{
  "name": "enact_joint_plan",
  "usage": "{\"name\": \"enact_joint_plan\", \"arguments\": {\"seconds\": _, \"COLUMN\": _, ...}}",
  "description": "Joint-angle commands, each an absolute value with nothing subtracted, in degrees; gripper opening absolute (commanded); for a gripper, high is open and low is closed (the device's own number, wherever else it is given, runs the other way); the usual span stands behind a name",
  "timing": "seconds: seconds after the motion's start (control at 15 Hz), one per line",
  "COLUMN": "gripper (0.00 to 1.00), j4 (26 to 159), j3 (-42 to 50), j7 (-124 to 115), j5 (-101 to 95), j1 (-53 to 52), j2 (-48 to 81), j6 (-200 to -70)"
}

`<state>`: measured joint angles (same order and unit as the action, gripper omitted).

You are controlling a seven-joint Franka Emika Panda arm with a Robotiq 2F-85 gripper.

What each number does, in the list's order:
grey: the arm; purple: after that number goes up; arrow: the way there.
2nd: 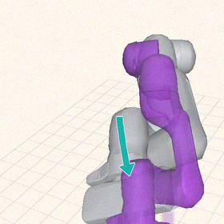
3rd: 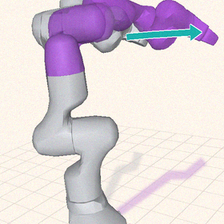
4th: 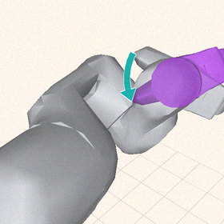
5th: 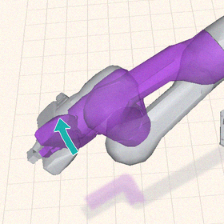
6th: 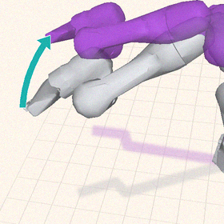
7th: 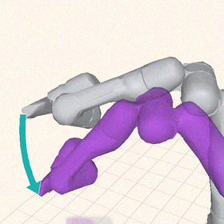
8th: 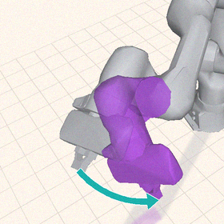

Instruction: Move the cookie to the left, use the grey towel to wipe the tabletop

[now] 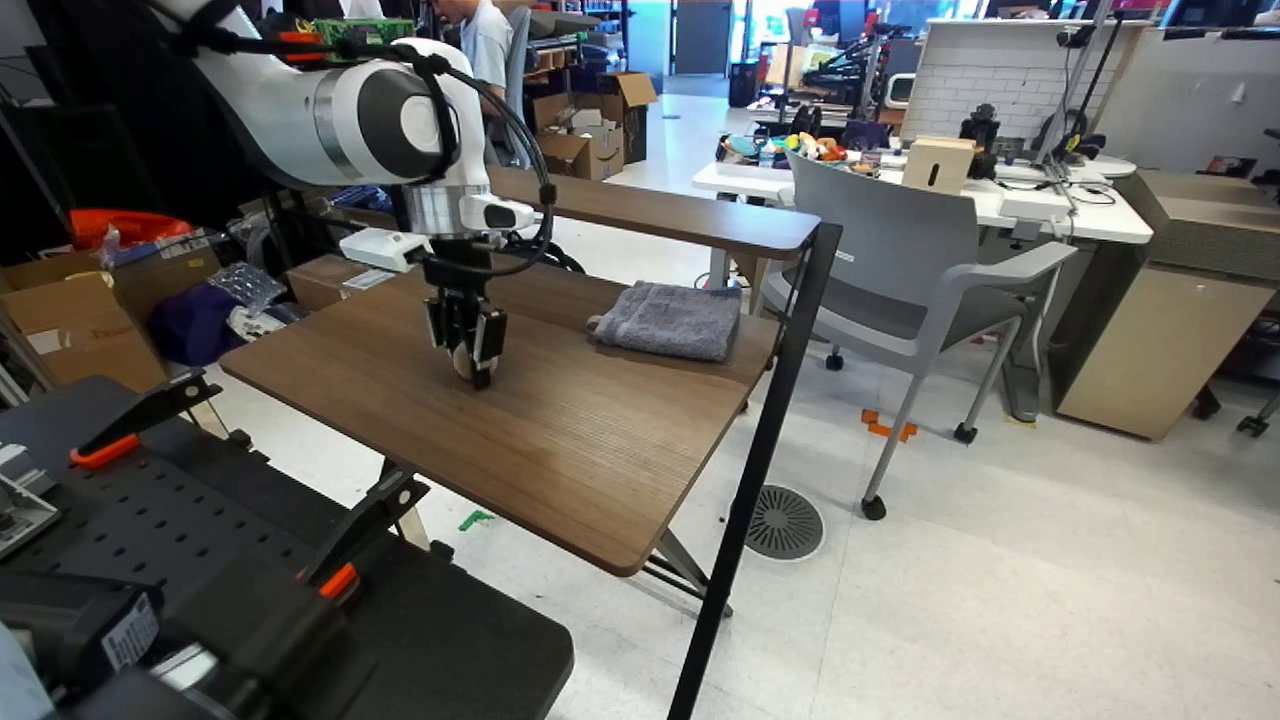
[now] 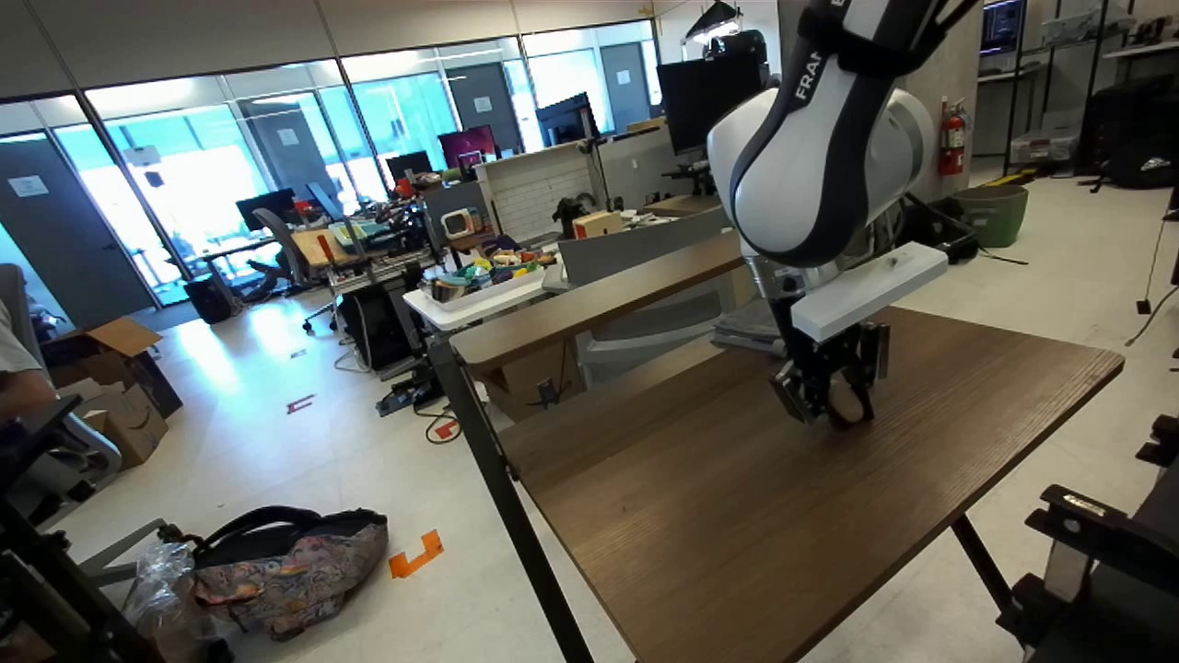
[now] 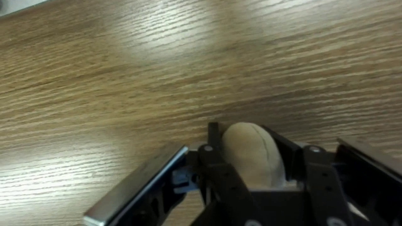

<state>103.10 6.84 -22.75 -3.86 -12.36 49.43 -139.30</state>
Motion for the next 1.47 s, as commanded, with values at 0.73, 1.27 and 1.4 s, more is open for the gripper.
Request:
{"name": "enact_joint_plan", "arguments": {"seconds": 0.73, "gripper": 0.02, "j4": 103.1, "j3": -1.6, "j7": -10.0, "j5": -1.0, "j1": -9.0, "j2": 42.1, "j6": -142.5}}
{"name": "enact_joint_plan", "arguments": {"seconds": 1.27, "gripper": 0.02, "j4": 78.4, "j3": -5.0, "j7": -9.8, "j5": 5.8, "j1": -7.8, "j2": 59.1, "j6": -131.6}}
{"name": "enact_joint_plan", "arguments": {"seconds": 1.4, "gripper": 0.02, "j4": 72.8, "j3": -5.2, "j7": -10.3, "j5": 6.2, "j1": -8.4, "j2": 63.1, "j6": -128.3}}
